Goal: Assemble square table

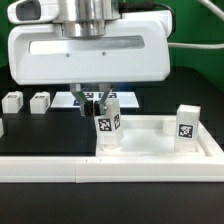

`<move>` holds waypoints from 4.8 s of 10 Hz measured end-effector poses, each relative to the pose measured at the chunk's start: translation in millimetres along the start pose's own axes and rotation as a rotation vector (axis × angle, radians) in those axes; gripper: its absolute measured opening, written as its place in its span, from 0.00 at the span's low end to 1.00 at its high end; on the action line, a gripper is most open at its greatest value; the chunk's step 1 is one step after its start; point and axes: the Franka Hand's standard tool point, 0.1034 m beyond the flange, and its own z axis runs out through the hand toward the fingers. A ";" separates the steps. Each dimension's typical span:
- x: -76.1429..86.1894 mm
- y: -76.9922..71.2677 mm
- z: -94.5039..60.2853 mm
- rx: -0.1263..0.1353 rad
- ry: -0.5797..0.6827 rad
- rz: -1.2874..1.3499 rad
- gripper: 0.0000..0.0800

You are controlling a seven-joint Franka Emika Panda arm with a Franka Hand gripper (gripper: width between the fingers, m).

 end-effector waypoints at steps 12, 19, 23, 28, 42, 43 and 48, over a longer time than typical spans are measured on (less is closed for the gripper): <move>-59.0 5.7 27.5 0.028 -0.117 0.052 0.81; -58.7 5.6 27.8 0.026 -0.116 0.071 0.50; -53.1 -13.5 31.0 0.006 -0.102 0.465 0.50; -47.5 -16.2 33.5 0.009 -0.171 1.011 0.50; -48.0 -21.0 28.1 0.062 -0.117 0.382 0.81; -45.1 -24.8 25.3 0.031 -0.088 0.181 0.81; -37.2 -16.1 13.8 0.025 -0.038 -0.441 0.81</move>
Offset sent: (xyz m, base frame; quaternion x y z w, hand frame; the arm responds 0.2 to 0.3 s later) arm -0.0347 0.0072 -0.0124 0.0500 -0.0856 0.0738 0.9923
